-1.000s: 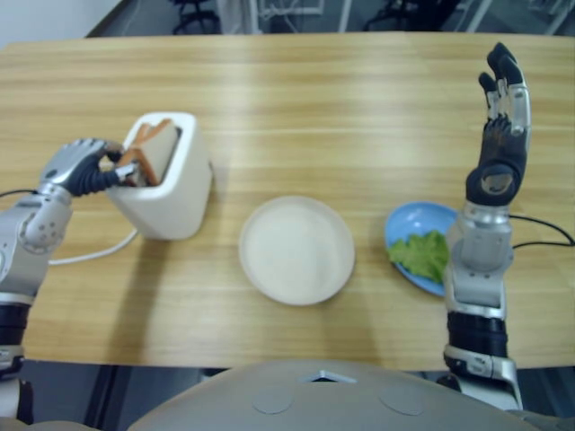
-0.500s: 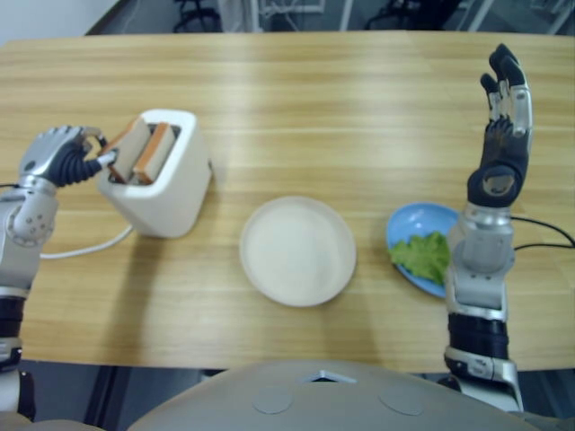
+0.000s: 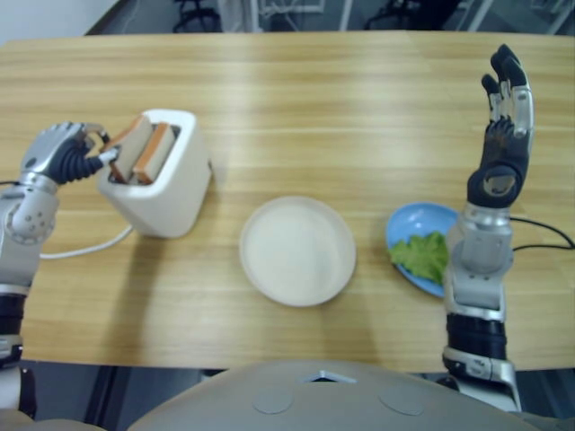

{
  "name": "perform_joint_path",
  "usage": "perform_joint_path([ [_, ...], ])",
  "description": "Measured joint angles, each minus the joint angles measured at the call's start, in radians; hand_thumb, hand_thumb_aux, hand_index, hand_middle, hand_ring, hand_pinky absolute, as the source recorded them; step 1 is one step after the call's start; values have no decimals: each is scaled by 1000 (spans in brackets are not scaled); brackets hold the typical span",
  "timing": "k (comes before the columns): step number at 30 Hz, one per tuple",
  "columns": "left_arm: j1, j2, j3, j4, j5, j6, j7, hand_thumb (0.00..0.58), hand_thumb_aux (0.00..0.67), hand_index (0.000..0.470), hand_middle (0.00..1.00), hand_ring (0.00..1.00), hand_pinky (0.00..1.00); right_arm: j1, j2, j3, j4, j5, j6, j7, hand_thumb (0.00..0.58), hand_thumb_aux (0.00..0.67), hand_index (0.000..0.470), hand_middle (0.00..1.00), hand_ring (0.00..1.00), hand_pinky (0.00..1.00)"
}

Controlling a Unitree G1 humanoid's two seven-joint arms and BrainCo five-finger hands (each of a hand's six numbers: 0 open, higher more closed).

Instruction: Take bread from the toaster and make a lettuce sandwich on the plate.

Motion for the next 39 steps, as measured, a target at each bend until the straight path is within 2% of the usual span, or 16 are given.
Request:
perform_joint_path([
  [22, -246, -1, -5, -60, 15, -97, 58, 580, 670, 460, 1000, 1000, 1000, -14, 41, 12, 14, -30, -17, -28, 0, 0, 0, 0, 0, 0],
  [32, -396, -69, -151, -72, 54, -140, 23, 580, 670, 460, 1000, 1000, 1000, -28, 54, 10, 45, -40, -31, -43, 0, 0, 0, 0, 0, 0],
  [39, -415, -182, -278, -75, 77, -181, -12, 580, 670, 460, 1000, 1000, 1000, -53, 56, 12, 58, -41, -37, -44, 0, 0, 0, 0, 0, 0],
])
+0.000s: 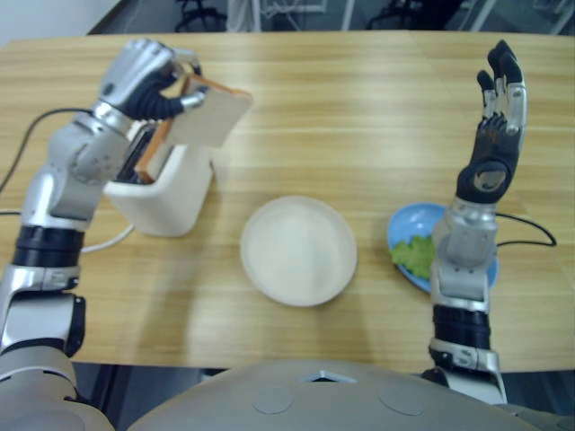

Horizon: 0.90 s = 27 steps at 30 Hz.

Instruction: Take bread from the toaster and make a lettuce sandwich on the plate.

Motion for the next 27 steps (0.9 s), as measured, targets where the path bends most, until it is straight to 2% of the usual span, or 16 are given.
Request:
perform_joint_path([
  [12, 21, -161, -167, 77, 125, -102, 62, 580, 670, 460, 1000, 1000, 1000, -19, 0, 2, 26, 1, -13, 0, 0, 0, 0, 0, 0, 0],
  [27, 165, -253, -317, 119, 215, -196, 114, 580, 670, 460, 1000, 1000, 1000, -3, -1, 2, 21, 15, -10, 7, 0, 0, 0, 0, 0, 0],
])
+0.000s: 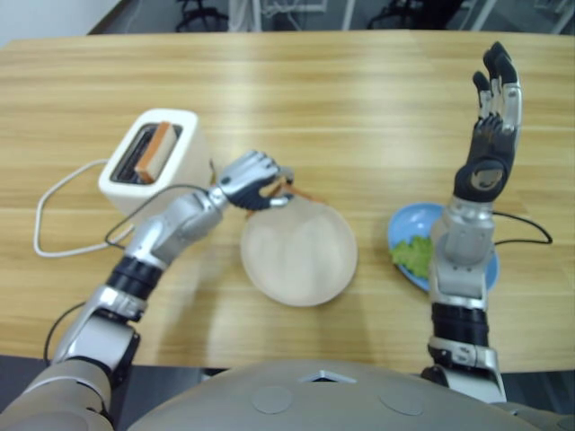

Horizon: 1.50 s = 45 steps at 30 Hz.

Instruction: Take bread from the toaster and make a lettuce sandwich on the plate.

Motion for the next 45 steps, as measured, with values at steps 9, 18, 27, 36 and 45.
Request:
perform_joint_path([
  [9, 85, -13, -107, 27, 97, -66, 76, 580, 670, 460, 1000, 1000, 1000, 16, -2, -1, -29, 9, 10, 11, 0, 0, 0, 0, 0, 0],
  [18, 112, 5, -138, 37, 155, -39, 81, 0, 0, 0, 0, 0, 0, 17, -6, -3, -38, 27, 21, 19, 0, 0, 0, 0, 0, 0],
  [27, 85, 5, -128, 43, 140, -11, 72, 0, 0, 0, 0, 0, 0, 16, -18, -4, -38, 31, 21, 25, 0, 0, 0, 0, 0, 0],
  [36, 83, 13, 4, -77, -28, 20, 11, 0, 0, 0, 0, 0, 0, 14, -65, -23, -38, 49, 24, 39, 0, 0, 0, 0, 0, 0],
  [45, 49, -54, 253, -284, -359, 65, 5, 0, 0, 0, 0, 0, 0, 112, -315, -199, 79, -18, 49, 60, 0, 0, 0, 0, 0, 0],
])
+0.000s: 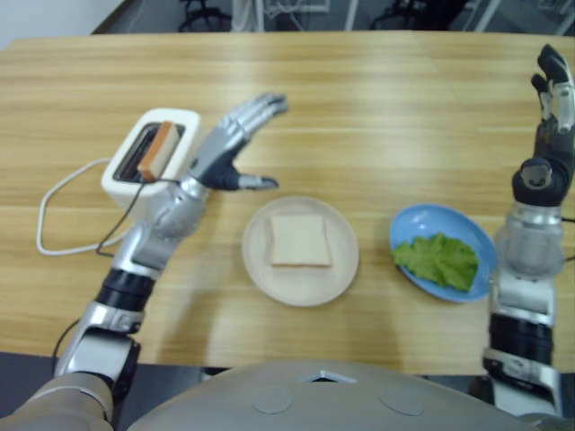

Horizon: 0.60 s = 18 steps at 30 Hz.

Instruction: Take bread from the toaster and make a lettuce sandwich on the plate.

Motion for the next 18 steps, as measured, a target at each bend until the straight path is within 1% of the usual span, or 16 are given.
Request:
perform_joint_path([
  [4, 1, -70, 72, -97, -95, 8, 24, 0, 0, 0, 0, 0, 0, 79, -144, -36, 139, -85, -7, 11, 0, 0, 0, 0, 0, 0],
  [5, 4, -97, 95, -127, -127, 15, 37, 0, 0, 0, 0, 0, 0, 125, -214, -39, 181, -124, -9, 28, 0, 0, 0, 0, 0, 0],
  [9, 12, -154, 174, -199, -193, 46, 69, 0, 0, 0, 0, 0, 0, 272, -392, -36, 267, -273, -5, 69, 0, 0, 0, 0, 0, 0],
  [15, 34, -199, 207, -246, -193, 76, 75, 0, 0, 0, 0, 0, 0, 414, -549, 10, 270, -474, 69, 120, 0, 0, 0, 0, 0, 0],
  [18, 42, -205, 220, -253, -187, 85, 75, 0, 0, 0, 0, 0, 0, 438, -601, 17, 227, -546, 113, 135, 0, 0, 0, 0, 0, 0],
])
